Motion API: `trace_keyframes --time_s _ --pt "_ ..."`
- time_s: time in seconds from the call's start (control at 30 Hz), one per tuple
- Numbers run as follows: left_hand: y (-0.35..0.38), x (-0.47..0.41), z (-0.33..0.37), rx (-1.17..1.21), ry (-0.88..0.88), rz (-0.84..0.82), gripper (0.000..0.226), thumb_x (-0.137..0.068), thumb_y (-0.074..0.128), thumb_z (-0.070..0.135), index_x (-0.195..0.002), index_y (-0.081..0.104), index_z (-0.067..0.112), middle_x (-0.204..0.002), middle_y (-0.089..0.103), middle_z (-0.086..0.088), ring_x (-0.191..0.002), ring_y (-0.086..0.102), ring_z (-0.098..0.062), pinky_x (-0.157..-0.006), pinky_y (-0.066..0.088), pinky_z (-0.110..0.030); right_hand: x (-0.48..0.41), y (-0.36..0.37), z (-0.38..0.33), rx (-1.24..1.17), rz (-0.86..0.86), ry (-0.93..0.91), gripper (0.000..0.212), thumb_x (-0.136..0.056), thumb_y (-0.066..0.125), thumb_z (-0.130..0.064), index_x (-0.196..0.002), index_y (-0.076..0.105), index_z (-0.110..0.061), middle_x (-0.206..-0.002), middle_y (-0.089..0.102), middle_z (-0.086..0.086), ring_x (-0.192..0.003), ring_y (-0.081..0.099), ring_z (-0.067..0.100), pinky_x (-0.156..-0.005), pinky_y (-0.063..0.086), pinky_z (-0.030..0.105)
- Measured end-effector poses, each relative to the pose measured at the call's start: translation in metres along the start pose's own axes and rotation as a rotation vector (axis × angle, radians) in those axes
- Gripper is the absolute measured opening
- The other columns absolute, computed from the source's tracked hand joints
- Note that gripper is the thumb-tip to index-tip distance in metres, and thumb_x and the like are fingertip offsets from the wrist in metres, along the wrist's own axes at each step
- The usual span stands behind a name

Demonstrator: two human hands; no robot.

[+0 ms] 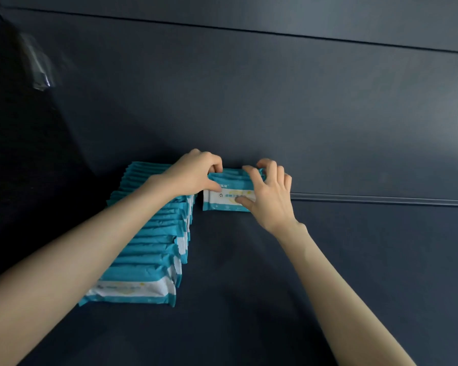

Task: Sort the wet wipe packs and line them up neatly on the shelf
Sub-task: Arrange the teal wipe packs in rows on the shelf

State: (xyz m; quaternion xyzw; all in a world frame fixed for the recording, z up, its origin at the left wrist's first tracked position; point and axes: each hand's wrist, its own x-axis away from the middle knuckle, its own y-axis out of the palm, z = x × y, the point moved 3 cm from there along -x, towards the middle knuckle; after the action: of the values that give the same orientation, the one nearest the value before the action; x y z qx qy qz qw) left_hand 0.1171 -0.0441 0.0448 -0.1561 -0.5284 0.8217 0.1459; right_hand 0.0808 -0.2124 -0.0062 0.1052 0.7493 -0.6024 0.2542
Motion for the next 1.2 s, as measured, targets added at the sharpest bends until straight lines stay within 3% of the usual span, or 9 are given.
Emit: trace_keyframes --time_s 0.13,0.2,0.33,0.47,0.67,0.77,0.87,1.07,1.2 --pt "0.002 0.001 0.005 -0.233 0.087 0.078 0.035 -0.078 0.075 0.035 -0.105 0.061 0.017 -0.102 0.058 0.001 -0.094 0.056 -0.021 -0.076 0.043 -0.032 0.006 0.000 0.012 0.012 -0.053 -0.005 0.078 -0.073 0.078 -0.037 -0.140 0.043 -0.016 -0.141 0.036 0.012 -0.124 0.028 0.029 -0.104 0.022 0.044" --pt "0.001 0.002 0.009 -0.347 0.140 0.114 0.044 -0.078 0.073 0.042 -0.113 0.057 0.019 -0.109 0.052 0.001 -0.100 0.051 -0.020 -0.081 0.037 -0.031 0.007 0.000 0.014 0.000 -0.099 -0.018 0.077 -0.077 0.075 -0.035 -0.143 0.039 -0.017 -0.144 0.034 0.009 -0.127 0.030 0.030 -0.106 0.022 0.042" --pt "0.008 0.002 0.013 -0.514 0.207 0.107 0.062 -0.079 0.065 0.053 -0.127 0.051 0.017 -0.121 0.046 0.000 -0.112 0.044 -0.019 -0.092 0.034 -0.033 0.006 0.001 0.014 0.010 -0.076 -0.020 0.072 -0.074 0.078 -0.033 -0.137 0.049 -0.014 -0.137 0.044 0.012 -0.119 0.042 0.034 -0.101 0.030 0.045" --pt "0.013 0.001 0.016 -0.577 0.221 0.056 0.057 -0.085 0.060 0.051 -0.128 0.051 0.014 -0.121 0.048 -0.001 -0.113 0.046 -0.019 -0.093 0.035 -0.033 0.004 0.001 0.013 0.025 -0.033 -0.023 0.070 -0.065 0.085 -0.030 -0.127 0.058 -0.012 -0.125 0.053 0.015 -0.106 0.052 0.037 -0.092 0.040 0.049" --pt "0.011 0.002 0.023 -0.619 0.198 -0.002 0.050 -0.086 0.060 0.047 -0.123 0.056 0.014 -0.119 0.049 -0.002 -0.111 0.047 -0.020 -0.092 0.037 -0.035 0.005 -0.004 0.010 0.049 -0.078 -0.010 0.069 -0.070 0.081 -0.035 -0.131 0.055 -0.014 -0.129 0.050 0.015 -0.111 0.049 0.037 -0.098 0.034 0.048" --pt "0.008 0.007 0.025 -0.610 0.163 -0.017 0.045 -0.089 0.056 0.043 -0.123 0.055 0.013 -0.122 0.045 -0.004 -0.112 0.045 -0.022 -0.092 0.036 -0.036 0.006 -0.015 0.006 0.036 -0.109 0.024 0.066 -0.084 0.068 -0.038 -0.141 0.043 -0.018 -0.141 0.038 0.011 -0.124 0.036 0.032 -0.105 0.021 0.041" --pt "0.003 0.018 0.034 -0.547 0.144 0.034 0.044 -0.091 0.054 0.041 -0.124 0.055 0.012 -0.126 0.044 -0.004 -0.115 0.044 -0.024 -0.093 0.036 -0.038 0.017 -0.038 0.004 -0.009 -0.089 0.081 0.056 -0.092 0.057 -0.038 -0.143 0.040 -0.020 -0.145 0.034 0.007 -0.128 0.033 0.028 -0.106 0.019 0.036" --pt "0.001 0.057 0.088 -0.230 0.264 0.286 0.046 -0.089 0.062 0.033 -0.129 0.054 0.013 -0.126 0.052 -0.004 -0.117 0.047 -0.028 -0.092 0.036 -0.040 0.073 -0.098 0.007 -0.112 0.090 0.216 0.038 -0.093 0.057 -0.030 -0.126 0.057 -0.012 -0.133 0.054 0.007 -0.116 0.050 0.031 -0.097 0.037 0.042" --pt "0.025 0.099 0.136 -0.009 0.369 0.338 0.043 -0.087 0.066 0.027 -0.126 0.058 0.011 -0.123 0.056 -0.005 -0.115 0.051 -0.028 -0.095 0.038 -0.041 0.147 -0.134 0.015 -0.097 0.210 0.324 0.036 -0.092 0.057 -0.030 -0.121 0.061 -0.010 -0.130 0.058 0.008 -0.114 0.054 0.031 -0.094 0.042 0.043"
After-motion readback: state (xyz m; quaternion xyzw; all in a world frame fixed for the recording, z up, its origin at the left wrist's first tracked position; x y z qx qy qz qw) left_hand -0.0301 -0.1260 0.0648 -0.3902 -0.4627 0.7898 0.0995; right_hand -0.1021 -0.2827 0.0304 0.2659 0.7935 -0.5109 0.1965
